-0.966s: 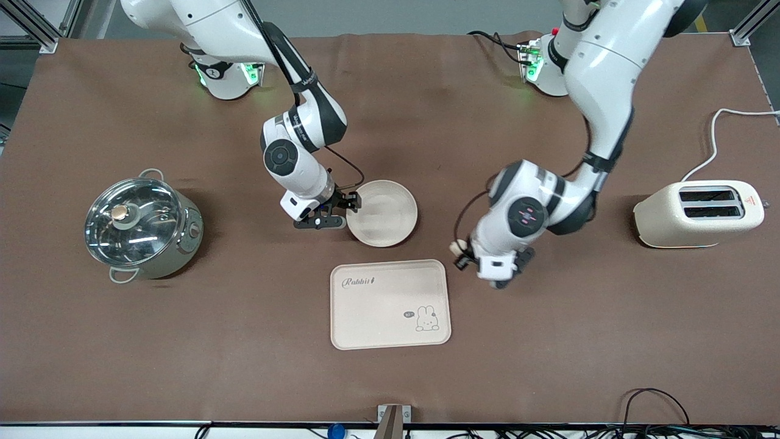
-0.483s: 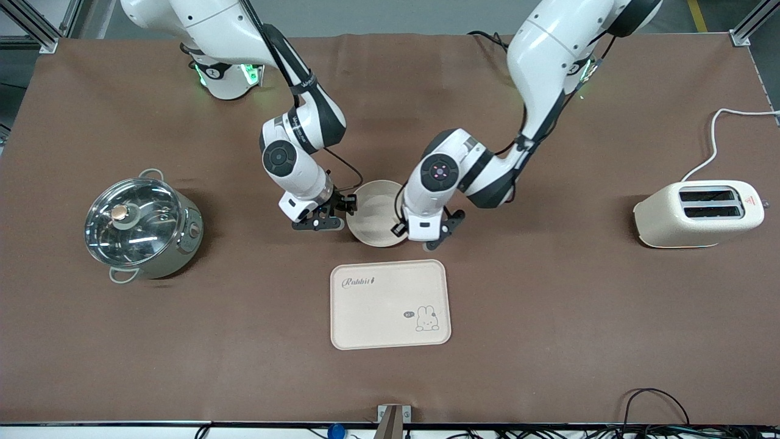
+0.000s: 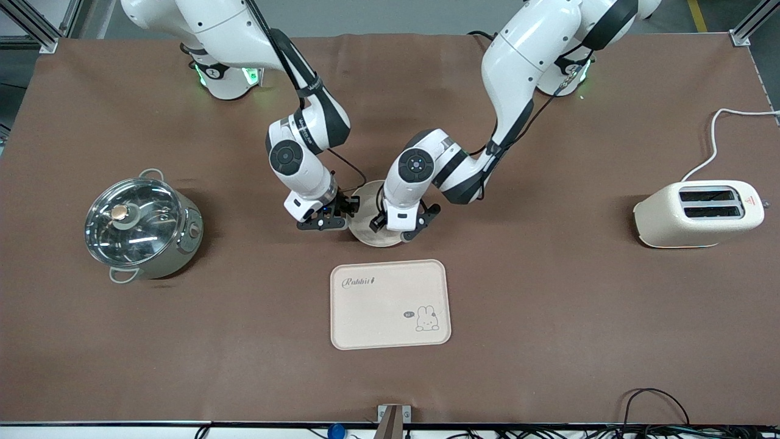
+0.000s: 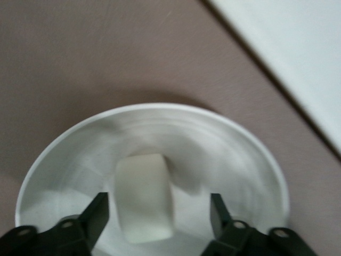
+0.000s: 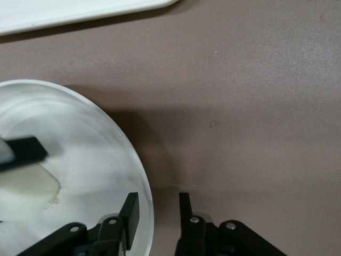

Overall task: Place bun in plate and plate on tray
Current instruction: 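Carry the plate onto the tray while the left gripper withdraws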

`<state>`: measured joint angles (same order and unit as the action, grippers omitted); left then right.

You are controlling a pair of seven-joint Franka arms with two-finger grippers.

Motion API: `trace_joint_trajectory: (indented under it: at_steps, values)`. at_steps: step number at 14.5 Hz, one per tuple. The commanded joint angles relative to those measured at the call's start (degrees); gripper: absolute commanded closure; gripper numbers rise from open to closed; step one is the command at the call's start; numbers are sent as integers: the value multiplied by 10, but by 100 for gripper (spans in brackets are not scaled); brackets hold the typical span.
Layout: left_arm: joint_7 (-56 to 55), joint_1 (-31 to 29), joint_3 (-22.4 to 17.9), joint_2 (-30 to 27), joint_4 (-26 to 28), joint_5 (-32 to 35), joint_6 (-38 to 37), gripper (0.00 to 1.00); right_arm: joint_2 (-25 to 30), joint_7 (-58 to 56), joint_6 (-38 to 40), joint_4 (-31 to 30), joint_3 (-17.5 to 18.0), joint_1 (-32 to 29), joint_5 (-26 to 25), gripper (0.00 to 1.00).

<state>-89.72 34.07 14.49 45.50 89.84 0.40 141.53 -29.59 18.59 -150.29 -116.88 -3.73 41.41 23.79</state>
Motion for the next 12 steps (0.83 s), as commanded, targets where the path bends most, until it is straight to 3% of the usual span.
trace_joint_trajectory:
  at_steps: [1, 5, 9, 12]
  values:
    - [0, -17, -13, -66, 0, 1, -44, 0, 4, 1, -14, -9, -2, 8, 16, 65]
    - [99, -102, -16, -152, -48, 27, -175, 0, 3, 1, -15, -8, -2, 12, 16, 98]
    - [346, -205, -17, -213, -78, 27, -283, 0, 17, 2, -8, -15, 0, 13, 18, 100]
    - [534, -272, -18, -263, -78, 38, -348, 0, 83, 7, -4, -33, 6, 17, 21, 100]
